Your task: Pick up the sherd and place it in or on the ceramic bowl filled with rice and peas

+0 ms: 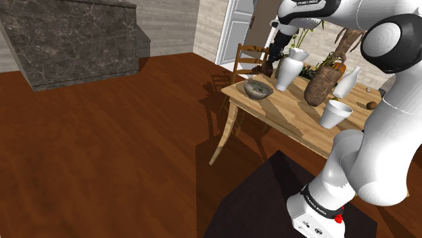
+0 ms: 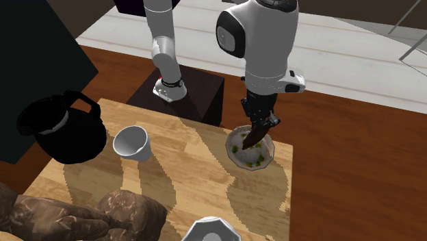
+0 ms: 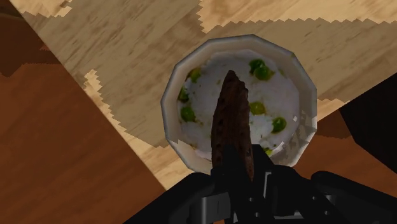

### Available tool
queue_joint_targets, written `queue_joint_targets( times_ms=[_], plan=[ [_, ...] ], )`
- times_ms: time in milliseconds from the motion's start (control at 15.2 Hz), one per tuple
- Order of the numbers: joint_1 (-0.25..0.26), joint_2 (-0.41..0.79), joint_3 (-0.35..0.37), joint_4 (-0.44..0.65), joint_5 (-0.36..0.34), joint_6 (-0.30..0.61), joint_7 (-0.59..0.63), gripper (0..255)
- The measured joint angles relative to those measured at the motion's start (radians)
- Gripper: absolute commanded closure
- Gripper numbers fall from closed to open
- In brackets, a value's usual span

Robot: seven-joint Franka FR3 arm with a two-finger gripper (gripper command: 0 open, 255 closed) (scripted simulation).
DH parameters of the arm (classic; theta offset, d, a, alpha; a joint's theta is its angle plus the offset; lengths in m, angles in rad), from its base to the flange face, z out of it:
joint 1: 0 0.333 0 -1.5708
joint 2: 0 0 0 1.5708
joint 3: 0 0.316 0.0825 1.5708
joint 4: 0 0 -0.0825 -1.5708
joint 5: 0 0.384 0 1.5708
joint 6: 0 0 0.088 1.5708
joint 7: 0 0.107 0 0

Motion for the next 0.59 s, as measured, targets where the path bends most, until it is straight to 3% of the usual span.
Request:
queue_joint_targets(
  times_ms=[594],
  plan=[
    [-0.003,0.016,0.007,-0.113,0.021,0.120,-0.014,255]
  ],
)
